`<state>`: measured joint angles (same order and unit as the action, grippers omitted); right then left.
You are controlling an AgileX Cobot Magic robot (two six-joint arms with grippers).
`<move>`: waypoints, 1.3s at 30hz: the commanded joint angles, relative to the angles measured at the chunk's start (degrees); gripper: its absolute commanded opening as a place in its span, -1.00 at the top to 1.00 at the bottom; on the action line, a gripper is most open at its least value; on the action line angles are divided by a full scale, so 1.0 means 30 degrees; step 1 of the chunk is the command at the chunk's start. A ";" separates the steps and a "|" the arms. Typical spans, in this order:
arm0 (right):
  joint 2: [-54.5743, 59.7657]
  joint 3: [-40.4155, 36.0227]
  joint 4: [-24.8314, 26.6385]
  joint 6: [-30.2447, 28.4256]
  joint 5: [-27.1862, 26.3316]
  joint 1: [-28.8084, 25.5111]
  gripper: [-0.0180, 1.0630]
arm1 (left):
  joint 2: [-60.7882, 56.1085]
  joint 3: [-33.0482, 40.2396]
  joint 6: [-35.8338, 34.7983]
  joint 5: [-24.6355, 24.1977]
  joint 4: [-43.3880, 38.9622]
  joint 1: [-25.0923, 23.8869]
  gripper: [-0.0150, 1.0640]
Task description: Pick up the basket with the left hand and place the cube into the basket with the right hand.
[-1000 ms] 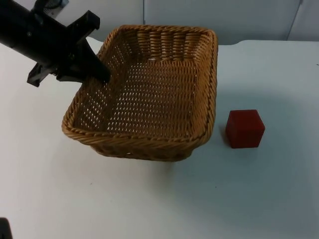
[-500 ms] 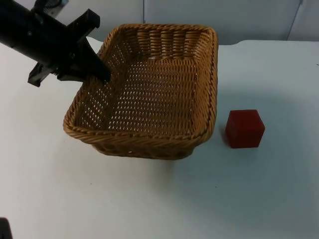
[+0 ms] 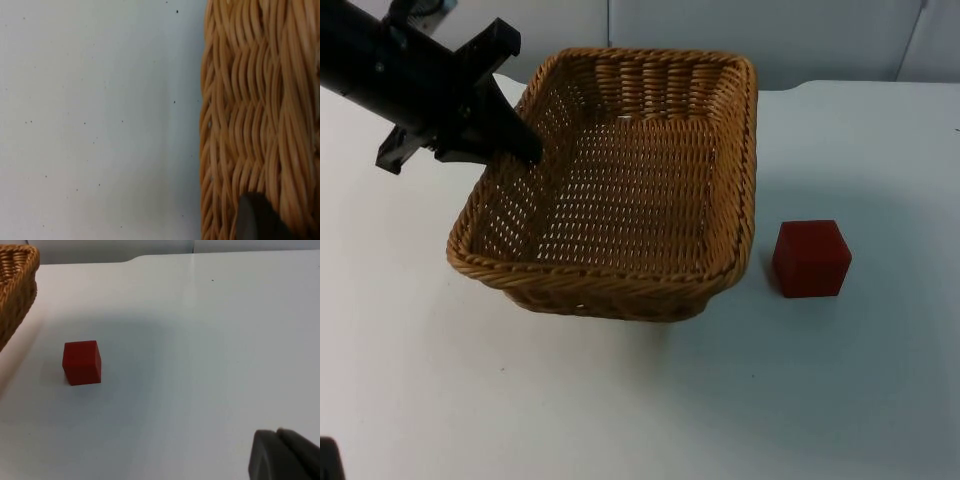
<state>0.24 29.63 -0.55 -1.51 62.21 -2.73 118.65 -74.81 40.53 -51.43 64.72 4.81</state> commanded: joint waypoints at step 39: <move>2.9122 0.6522 -0.0130 0.3287 -1.0680 0.2296 0.79 | -0.0310 -0.0158 -0.0095 -0.0413 0.0726 -0.0015 0.97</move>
<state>83.33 47.50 -5.06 12.42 31.48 2.01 118.65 -74.81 40.53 -51.43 64.72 4.81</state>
